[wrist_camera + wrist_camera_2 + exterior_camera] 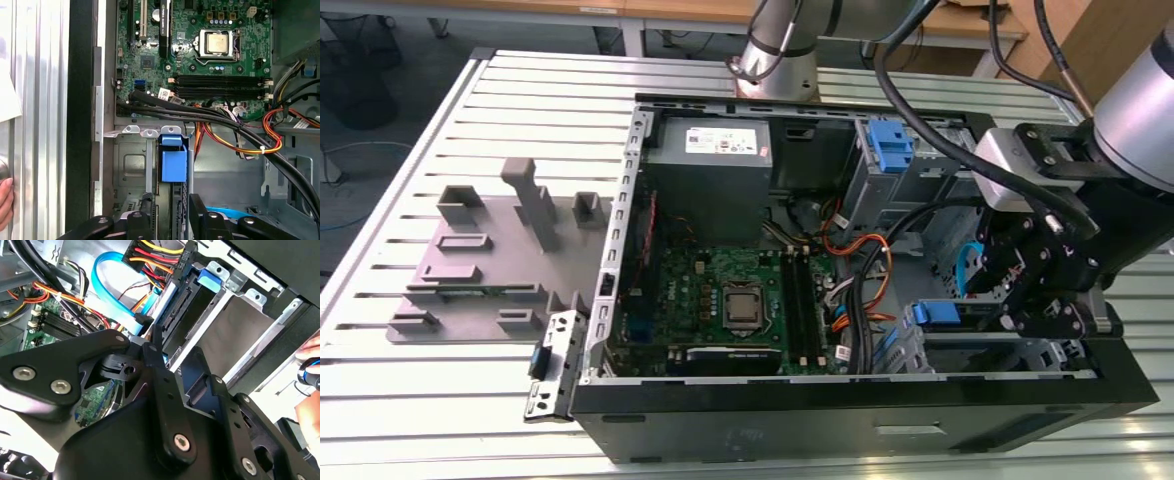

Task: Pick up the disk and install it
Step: 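Insert the disk into the insertion slot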

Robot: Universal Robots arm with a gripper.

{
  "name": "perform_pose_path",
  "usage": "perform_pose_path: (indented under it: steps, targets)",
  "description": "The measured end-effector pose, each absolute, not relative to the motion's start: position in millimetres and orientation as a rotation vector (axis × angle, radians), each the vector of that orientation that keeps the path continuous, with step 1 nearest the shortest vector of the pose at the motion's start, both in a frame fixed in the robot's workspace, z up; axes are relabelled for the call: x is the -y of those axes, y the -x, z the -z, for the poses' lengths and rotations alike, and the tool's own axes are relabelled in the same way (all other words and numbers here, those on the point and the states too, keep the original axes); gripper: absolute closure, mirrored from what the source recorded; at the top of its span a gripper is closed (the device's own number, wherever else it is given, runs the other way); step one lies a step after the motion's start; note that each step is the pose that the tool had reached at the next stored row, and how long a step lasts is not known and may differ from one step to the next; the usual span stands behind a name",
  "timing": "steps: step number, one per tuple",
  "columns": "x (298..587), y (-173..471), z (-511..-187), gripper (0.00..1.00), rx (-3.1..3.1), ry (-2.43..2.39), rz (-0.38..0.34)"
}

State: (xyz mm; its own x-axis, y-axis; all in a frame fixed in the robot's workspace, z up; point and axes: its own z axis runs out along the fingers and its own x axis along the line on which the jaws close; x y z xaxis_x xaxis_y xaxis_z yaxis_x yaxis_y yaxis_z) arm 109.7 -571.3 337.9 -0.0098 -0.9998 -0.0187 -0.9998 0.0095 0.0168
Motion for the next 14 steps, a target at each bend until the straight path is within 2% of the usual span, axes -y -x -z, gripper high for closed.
perform_pose_path:
  steps: [14]
  targets:
    - [571.4, -109.6, -336.5, 0.58, -2.231, 2.209, -0.039]
